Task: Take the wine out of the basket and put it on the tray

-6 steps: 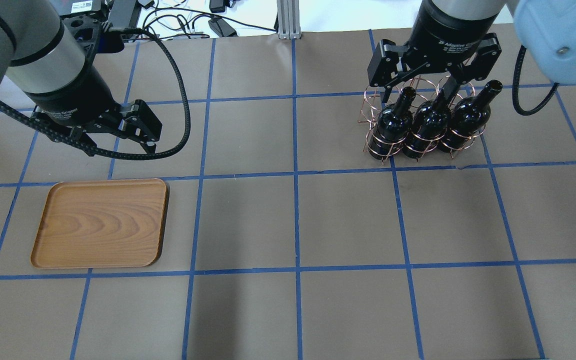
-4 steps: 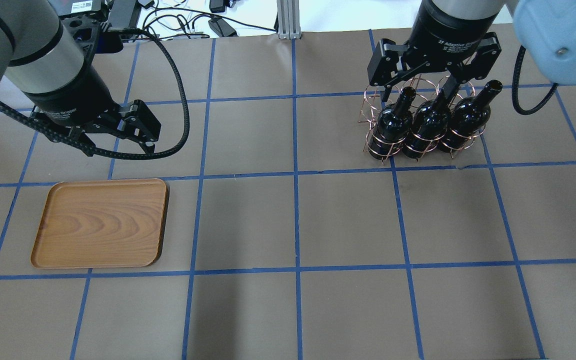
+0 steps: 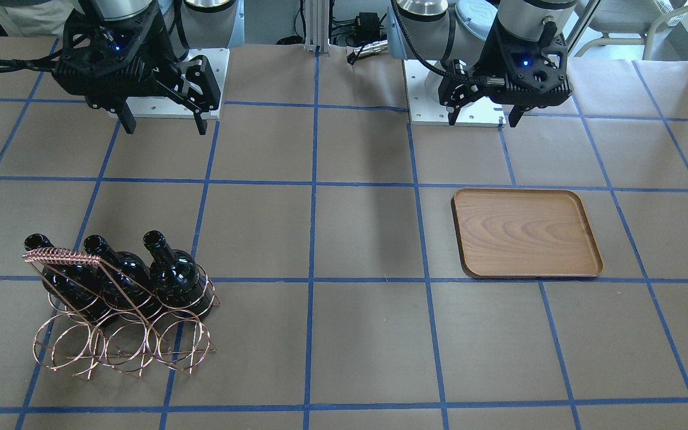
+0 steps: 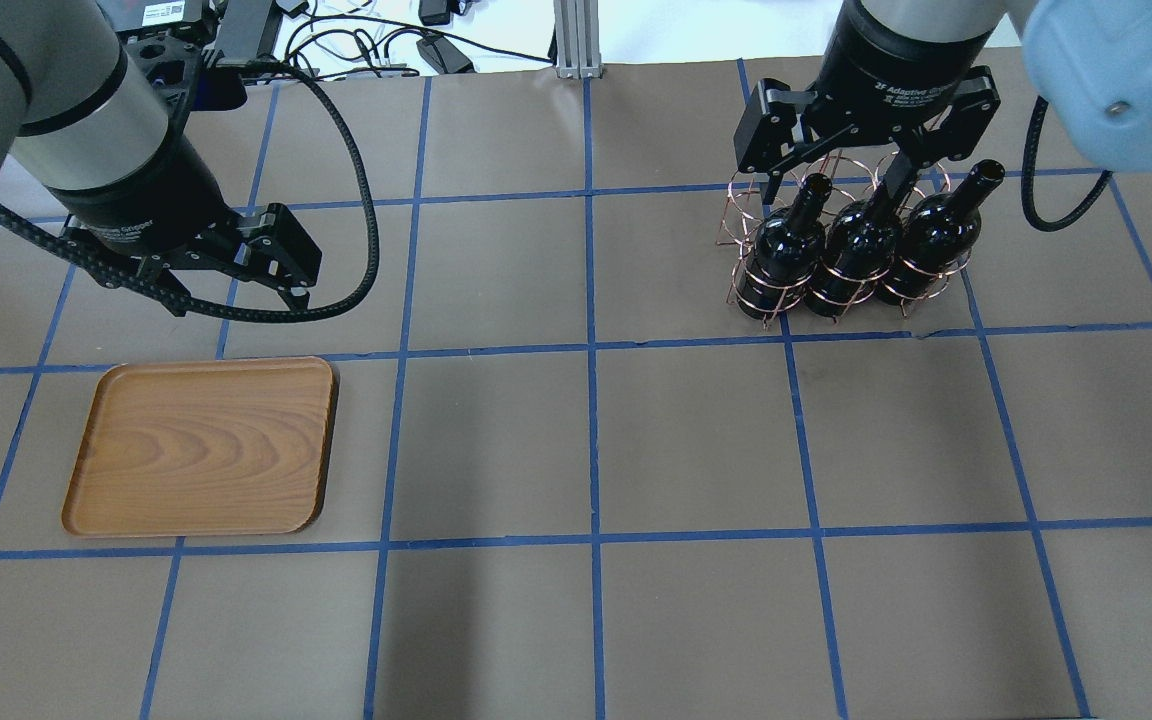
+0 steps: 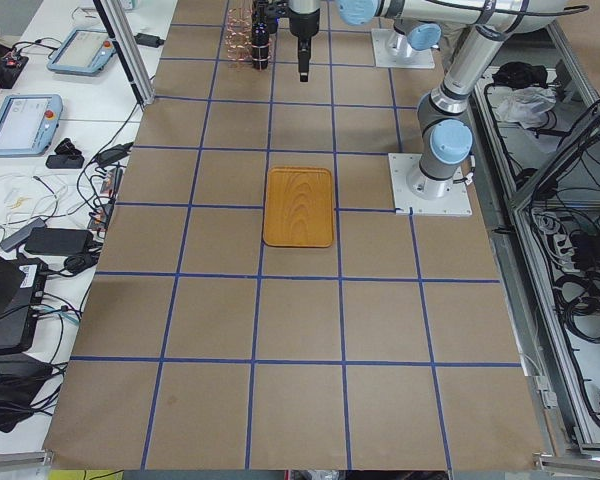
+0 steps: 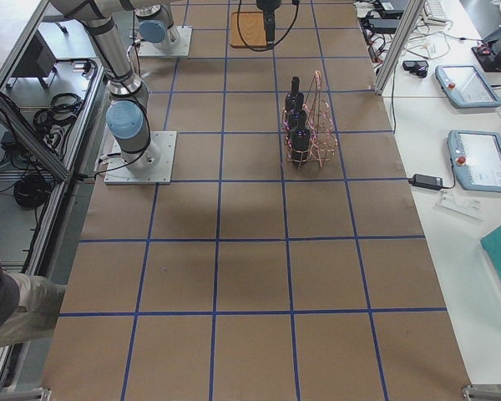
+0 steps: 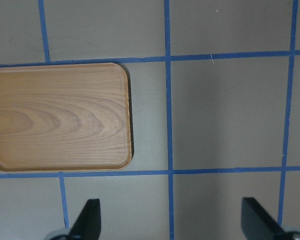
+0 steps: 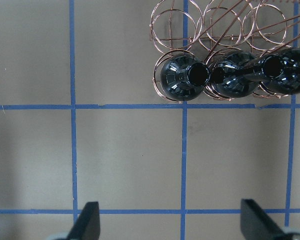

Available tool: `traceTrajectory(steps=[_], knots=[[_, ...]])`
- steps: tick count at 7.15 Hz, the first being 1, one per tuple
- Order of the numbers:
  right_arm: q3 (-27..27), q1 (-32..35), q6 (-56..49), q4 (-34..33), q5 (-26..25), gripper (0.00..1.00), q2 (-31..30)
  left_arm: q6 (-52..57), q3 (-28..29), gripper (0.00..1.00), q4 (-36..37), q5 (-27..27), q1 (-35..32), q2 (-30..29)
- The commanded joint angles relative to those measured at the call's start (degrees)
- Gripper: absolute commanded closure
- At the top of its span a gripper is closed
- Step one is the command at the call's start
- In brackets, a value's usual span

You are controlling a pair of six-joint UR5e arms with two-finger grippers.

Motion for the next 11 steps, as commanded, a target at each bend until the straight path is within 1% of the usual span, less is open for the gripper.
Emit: traceTrajectory(steps=[1, 3, 6, 7, 8, 9, 11], knots=[[0.06, 0.0, -0.08, -0.28, -0.45, 0.0, 0.0, 0.0, -0.08, 0.0, -0.01, 0.01, 0.08, -0.07], [-0.03, -0.17, -0.08, -0.02, 0.43, 0.0, 0.0, 0.0, -0.17, 0.0, -0.09, 0.01, -0.01, 0.02], [-0.2, -1.23, -1.04, -0.54, 0.43, 0.0, 0.87, 0.0, -0.17, 0.0, -0.1, 0.19, 0.08, 0.02], [-0.46, -2.97, -2.7, -0.54, 0.52, 0.0, 1.05, 0.0, -0.25, 0.0, -0.09, 0.1, 0.08, 0.02], [-0.38, -5.42, -7.06, -0.89, 0.43, 0.0, 1.58, 0.0, -0.26, 0.0, -0.09, 0.1, -0.01, 0.02], [-0.38, -7.97, -10.07, -2.46, 0.34, 0.0, 2.8, 0.0, -0.26, 0.0, -0.18, 0.1, -0.01, 0.1], [-0.2, -10.27, -14.21, -6.93, 0.26, 0.0, 6.48, 0.0, -0.26, 0.0, -0.1, 0.1, 0.08, 0.1]])
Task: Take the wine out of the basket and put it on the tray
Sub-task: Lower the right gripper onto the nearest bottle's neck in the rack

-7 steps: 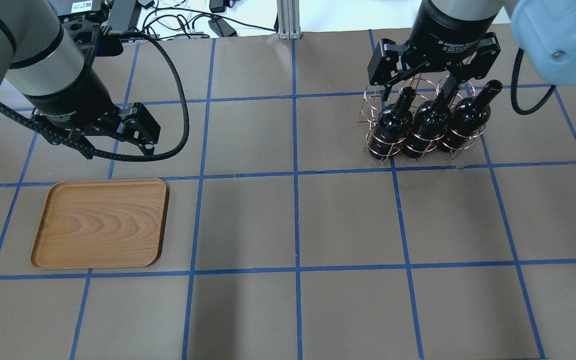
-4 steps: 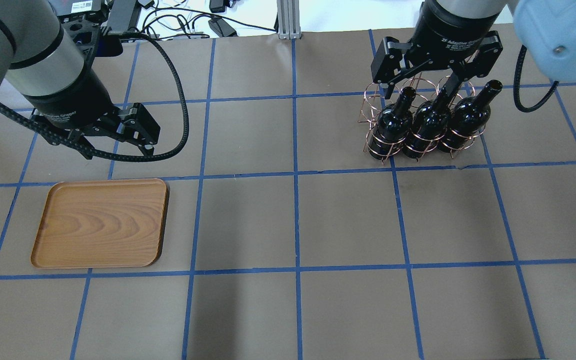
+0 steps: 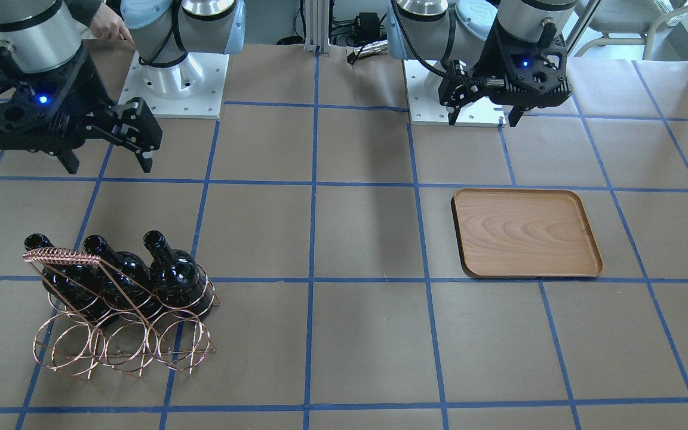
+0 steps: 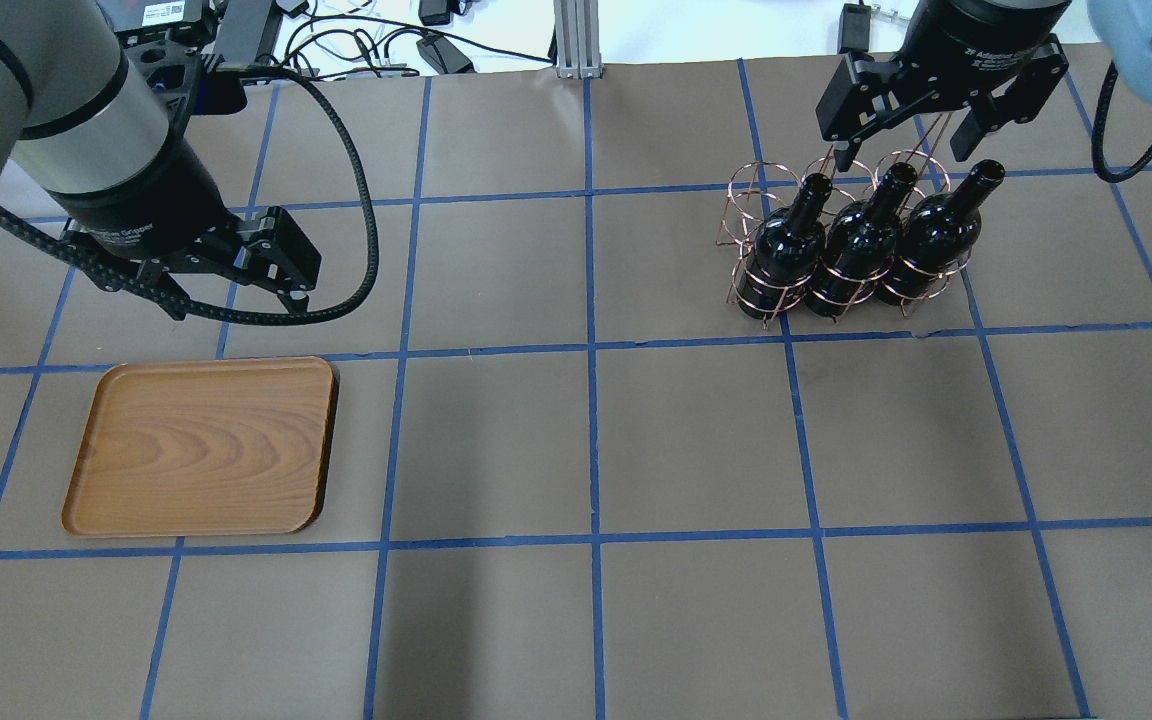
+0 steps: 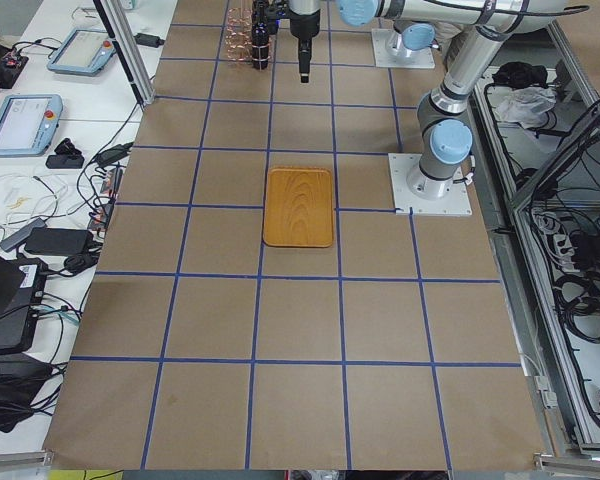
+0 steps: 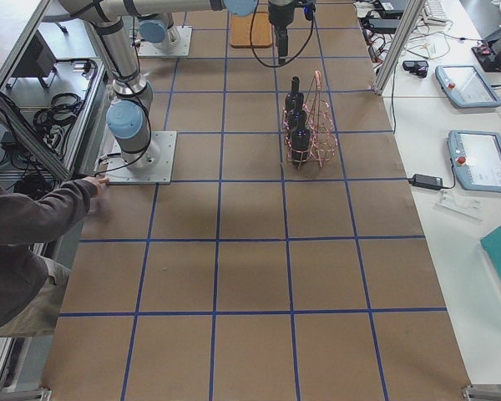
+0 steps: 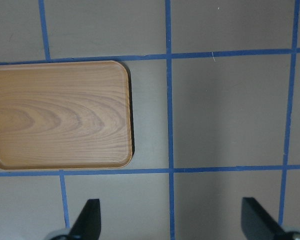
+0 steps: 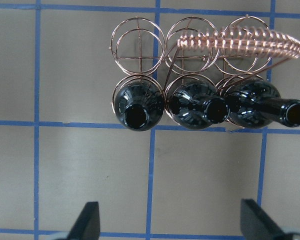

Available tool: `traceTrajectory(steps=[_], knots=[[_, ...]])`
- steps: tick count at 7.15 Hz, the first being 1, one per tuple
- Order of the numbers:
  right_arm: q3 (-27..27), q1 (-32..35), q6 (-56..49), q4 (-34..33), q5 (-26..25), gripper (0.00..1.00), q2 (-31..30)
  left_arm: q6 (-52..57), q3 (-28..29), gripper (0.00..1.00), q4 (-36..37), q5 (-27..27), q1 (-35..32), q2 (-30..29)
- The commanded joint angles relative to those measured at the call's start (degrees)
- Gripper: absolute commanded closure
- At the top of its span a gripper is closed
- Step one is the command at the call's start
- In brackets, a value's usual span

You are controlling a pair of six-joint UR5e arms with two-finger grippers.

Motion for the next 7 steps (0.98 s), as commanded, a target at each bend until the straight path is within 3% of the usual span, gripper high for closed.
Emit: traceTrajectory(steps=[1, 4, 7], knots=[[0.15, -2.24, -2.79, -4.64, 0.19, 0.0, 4.13, 0.0, 0.09, 0.0, 0.06, 0.0, 0.03, 0.02], [0.58, -2.43, -3.32, -8.08, 0.01, 0.05, 7.83, 0.0, 0.26, 0.0, 0.41, 0.0, 0.03, -0.07], [0.76, -2.43, -3.93, -8.0, -0.6, 0.21, 9.16, -0.35, 0.44, 0.0, 0.41, -0.27, 0.03, 0.19]])
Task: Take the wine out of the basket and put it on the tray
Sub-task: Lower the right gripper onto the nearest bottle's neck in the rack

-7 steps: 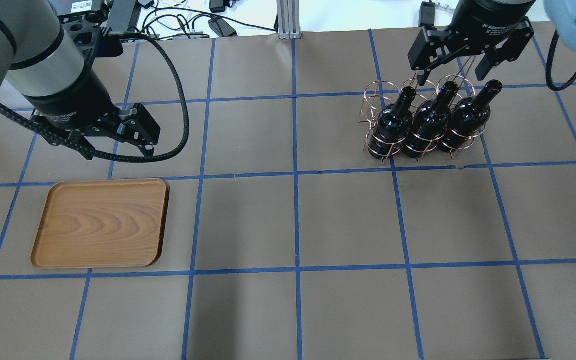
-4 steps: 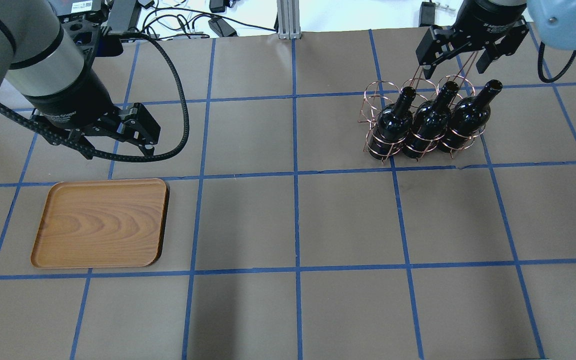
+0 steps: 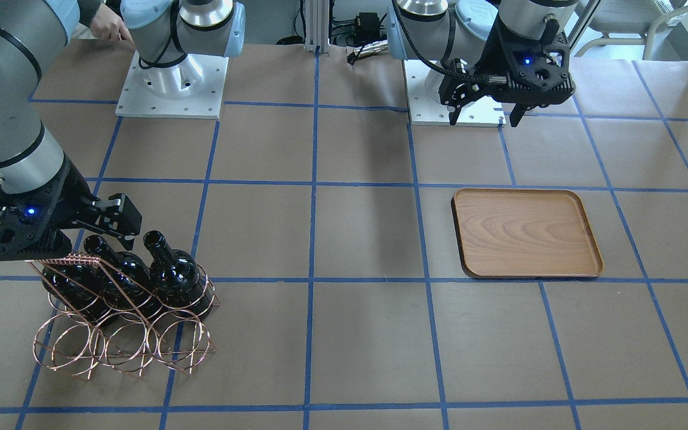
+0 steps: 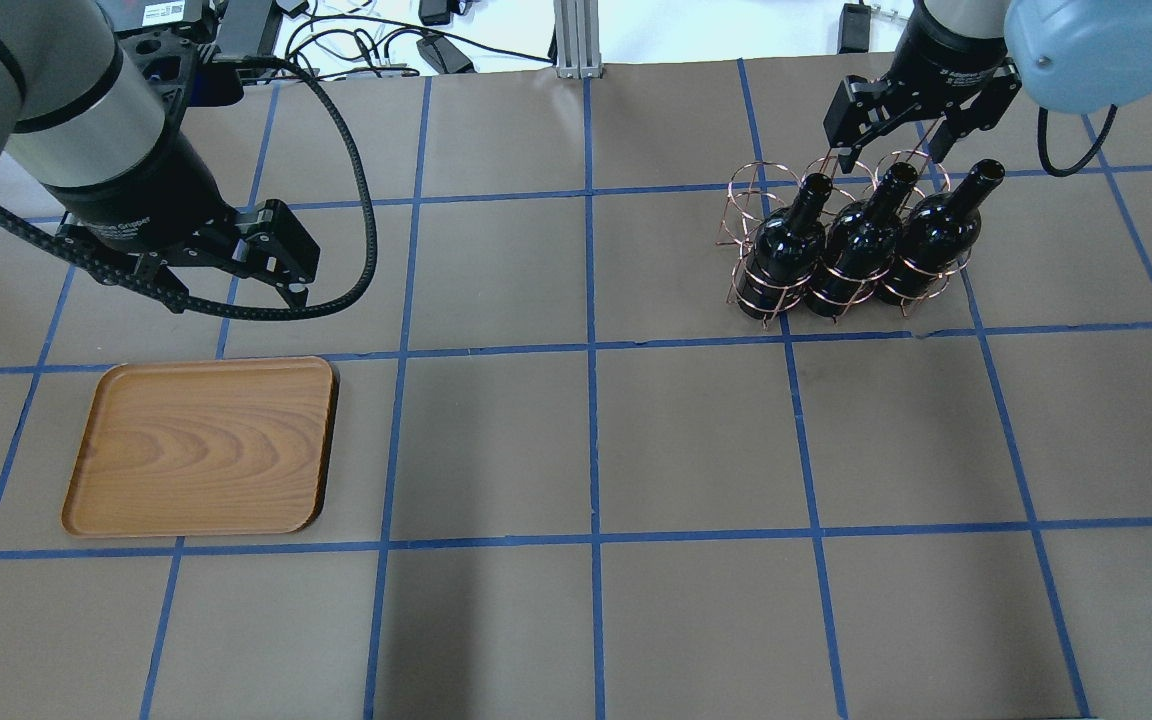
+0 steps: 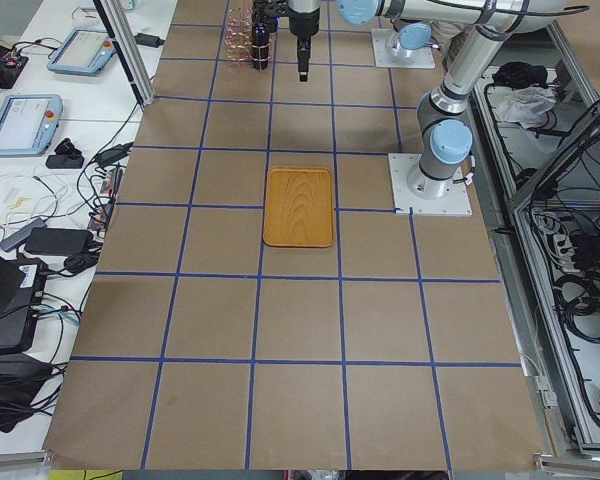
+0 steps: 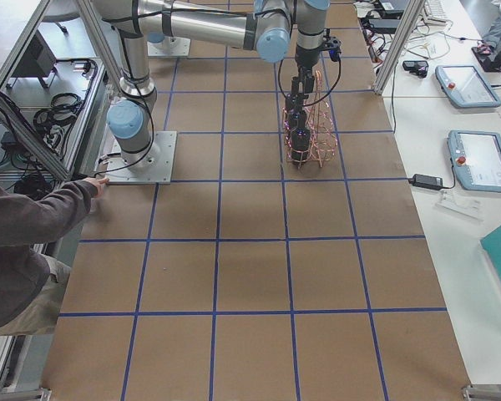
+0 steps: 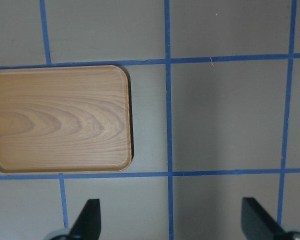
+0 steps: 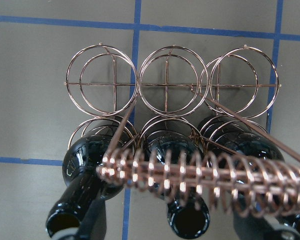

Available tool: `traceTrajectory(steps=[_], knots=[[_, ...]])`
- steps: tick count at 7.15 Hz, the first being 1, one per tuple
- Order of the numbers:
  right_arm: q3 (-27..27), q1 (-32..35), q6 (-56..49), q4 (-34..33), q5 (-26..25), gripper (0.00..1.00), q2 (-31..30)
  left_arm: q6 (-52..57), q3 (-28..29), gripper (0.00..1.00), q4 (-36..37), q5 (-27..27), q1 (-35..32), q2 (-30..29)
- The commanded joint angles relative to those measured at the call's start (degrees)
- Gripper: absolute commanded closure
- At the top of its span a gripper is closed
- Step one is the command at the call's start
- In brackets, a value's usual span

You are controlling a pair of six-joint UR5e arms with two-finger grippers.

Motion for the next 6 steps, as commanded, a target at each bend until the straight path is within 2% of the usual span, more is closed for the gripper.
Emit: traceTrajectory(steps=[1, 3, 5, 6], knots=[[0.17, -0.01, -0.63, 0.0, -0.48, 0.25, 0.87, -0.14, -0.22, 0.0, -0.11, 0.1, 0.1, 0.1], [0.17, -0.1, -0.63, -0.09, -0.75, 0.31, 1.4, 0.12, -0.31, 0.0, 0.6, -0.07, 1.23, 0.02], [0.26, -0.79, -0.81, 0.17, -0.75, 0.54, 1.41, 0.21, -0.31, 0.0, 0.69, -0.16, 2.82, -0.16], [0.78, -1.06, -0.72, 0.17, -0.75, 0.57, 1.41, -0.57, -0.4, 0.0, 0.6, 0.01, 2.91, -0.33]])
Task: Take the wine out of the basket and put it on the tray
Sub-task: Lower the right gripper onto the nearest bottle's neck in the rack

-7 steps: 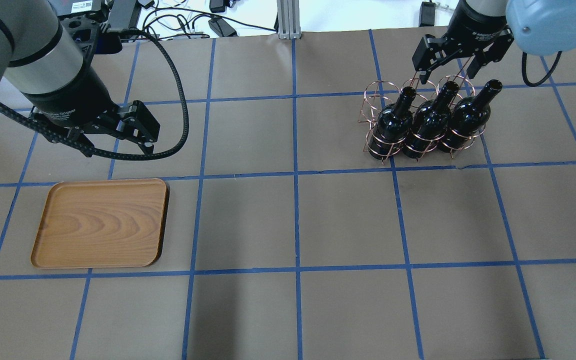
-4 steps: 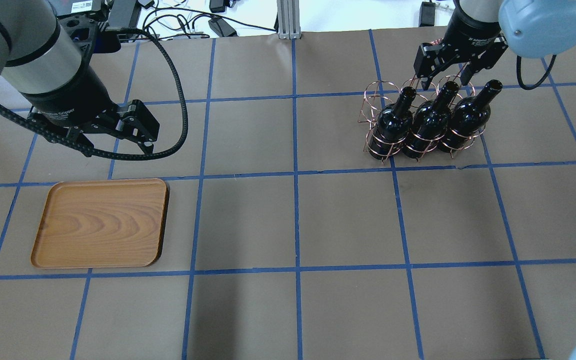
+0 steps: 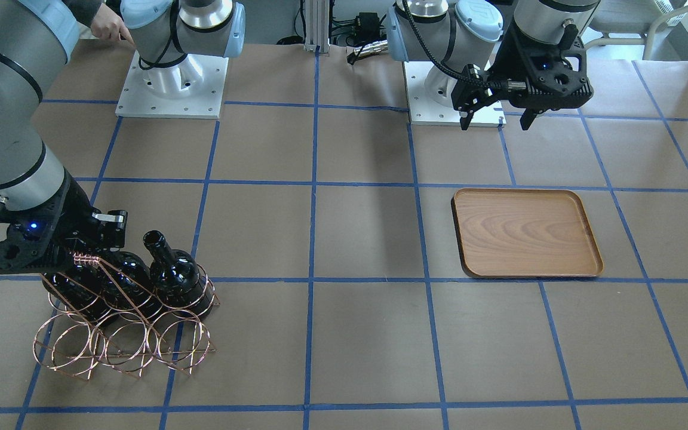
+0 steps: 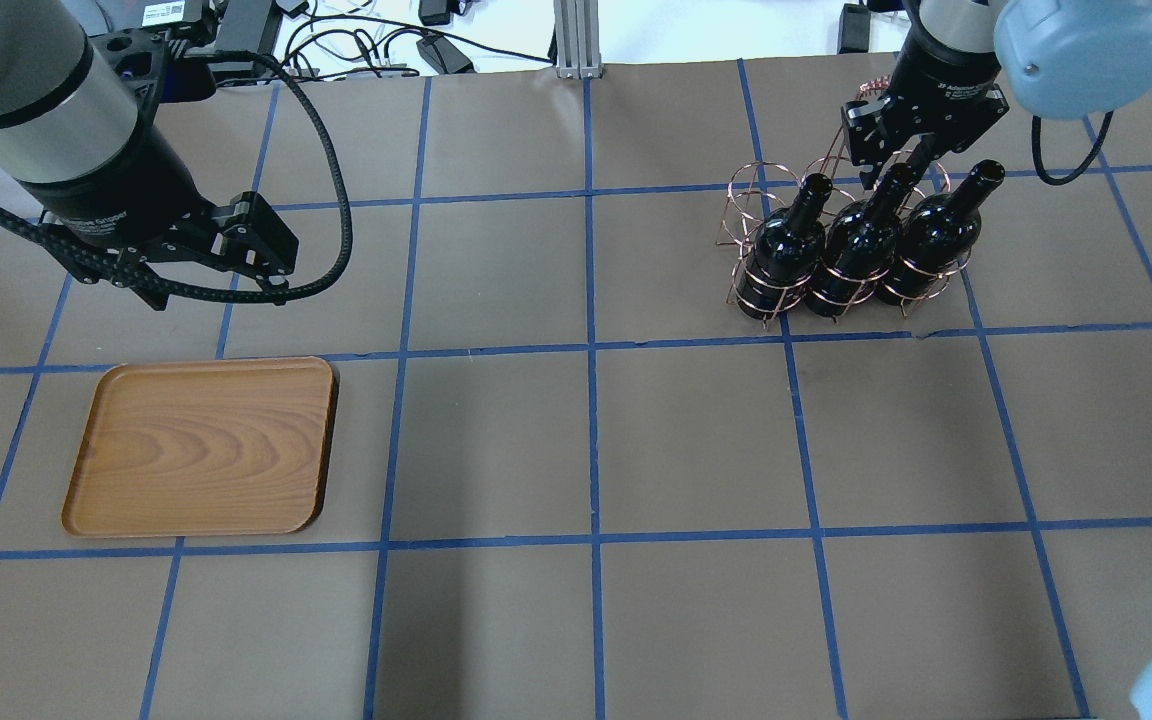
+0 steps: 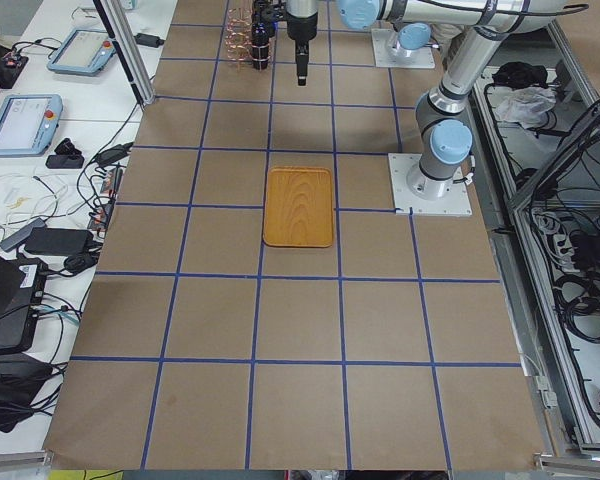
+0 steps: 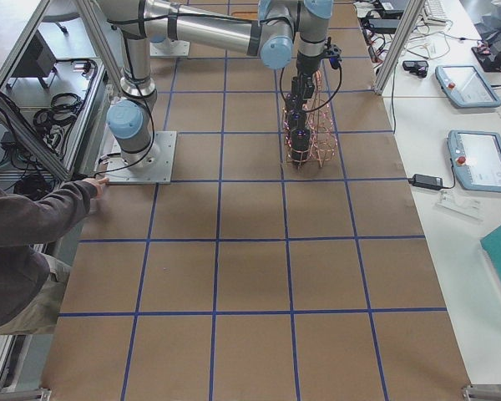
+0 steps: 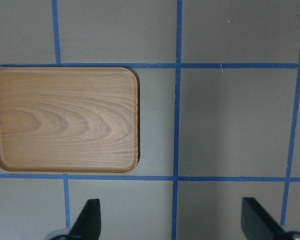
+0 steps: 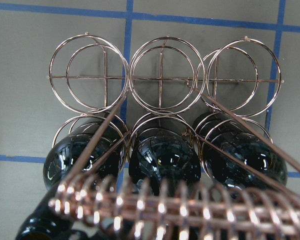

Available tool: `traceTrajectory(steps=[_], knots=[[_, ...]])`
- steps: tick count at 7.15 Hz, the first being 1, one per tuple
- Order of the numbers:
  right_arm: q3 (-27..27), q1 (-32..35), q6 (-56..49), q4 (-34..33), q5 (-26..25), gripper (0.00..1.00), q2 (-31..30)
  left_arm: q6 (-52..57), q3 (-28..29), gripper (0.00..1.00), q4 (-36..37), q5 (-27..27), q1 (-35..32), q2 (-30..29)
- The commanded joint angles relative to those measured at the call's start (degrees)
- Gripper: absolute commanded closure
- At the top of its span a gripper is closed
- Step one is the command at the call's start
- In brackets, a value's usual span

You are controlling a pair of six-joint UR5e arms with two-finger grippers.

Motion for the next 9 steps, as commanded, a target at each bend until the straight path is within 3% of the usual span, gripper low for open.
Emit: traceTrajectory(steps=[1, 4, 6, 9], knots=[[0.92, -0.3, -0.06, -0.11, 0.17, 0.58, 0.03, -0.5, 0.02, 0.0, -0.13, 0.31, 1.16, -0.28], [0.92, -0.39, 0.11, -0.11, 0.34, 0.72, 0.12, -0.05, -0.06, 0.0, -0.48, 0.32, 3.81, -0.01], [-2.83, -0.39, 0.64, 1.54, 0.17, 0.72, -0.58, -0.49, -0.06, 0.0, -0.39, -0.3, 3.81, -0.19], [-10.58, -0.39, 1.08, 15.24, 0.25, 0.72, -4.96, -2.51, 0.38, 0.0, -0.04, -1.0, 3.02, -1.07]])
